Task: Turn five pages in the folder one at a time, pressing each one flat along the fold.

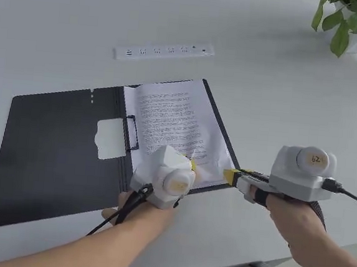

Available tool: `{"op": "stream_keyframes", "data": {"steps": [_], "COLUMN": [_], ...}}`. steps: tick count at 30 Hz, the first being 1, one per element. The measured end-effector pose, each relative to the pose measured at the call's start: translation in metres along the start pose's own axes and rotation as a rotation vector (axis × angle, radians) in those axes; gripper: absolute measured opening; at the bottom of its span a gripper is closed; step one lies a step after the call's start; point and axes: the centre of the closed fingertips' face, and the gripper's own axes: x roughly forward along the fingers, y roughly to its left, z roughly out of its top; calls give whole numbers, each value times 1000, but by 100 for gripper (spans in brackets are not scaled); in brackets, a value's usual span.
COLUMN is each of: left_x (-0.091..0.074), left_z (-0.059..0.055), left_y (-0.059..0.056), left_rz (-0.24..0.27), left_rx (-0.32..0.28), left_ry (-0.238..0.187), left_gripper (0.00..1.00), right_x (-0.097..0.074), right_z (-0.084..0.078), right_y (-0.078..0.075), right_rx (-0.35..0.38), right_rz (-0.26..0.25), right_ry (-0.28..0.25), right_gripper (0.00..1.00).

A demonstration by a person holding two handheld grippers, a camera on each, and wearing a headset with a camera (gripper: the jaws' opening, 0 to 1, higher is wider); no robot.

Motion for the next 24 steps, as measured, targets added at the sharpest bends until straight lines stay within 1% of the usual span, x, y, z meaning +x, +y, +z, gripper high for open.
{"op": "stream_keyframes", "data": {"steps": [1,3,9,16,17,19,21,24], "left_x": [0,0,1,0,0,0,0,-1], "left_z": [0,1,1,1,2,2,2,2], "left_y": [0,0,0,2,2,3,3,2], "left_rz": [0,0,0,1,-3,-7,-16,-25], "left_rx": [-1,-1,-7,-43,-75,-74,-87,-84], "left_ry": [0,0,1,-6,-10,-8,-8,-6], "left_gripper": [4,4,4,5,5,6,6,6], "right_x": [0,-1,-1,-6,-6,-7,-9,-10], "right_z": [1,1,1,7,8,10,12,14], "right_y": [0,-1,-1,6,7,9,13,18], "right_rx": [1,4,9,8,10,12,13,10], "right_rz": [0,-5,-4,16,21,27,37,49], "right_ry": [-2,-2,-6,-31,-36,-43,-53,-60], "right_gripper": [1,0,0,0,0,0,0,0]}}
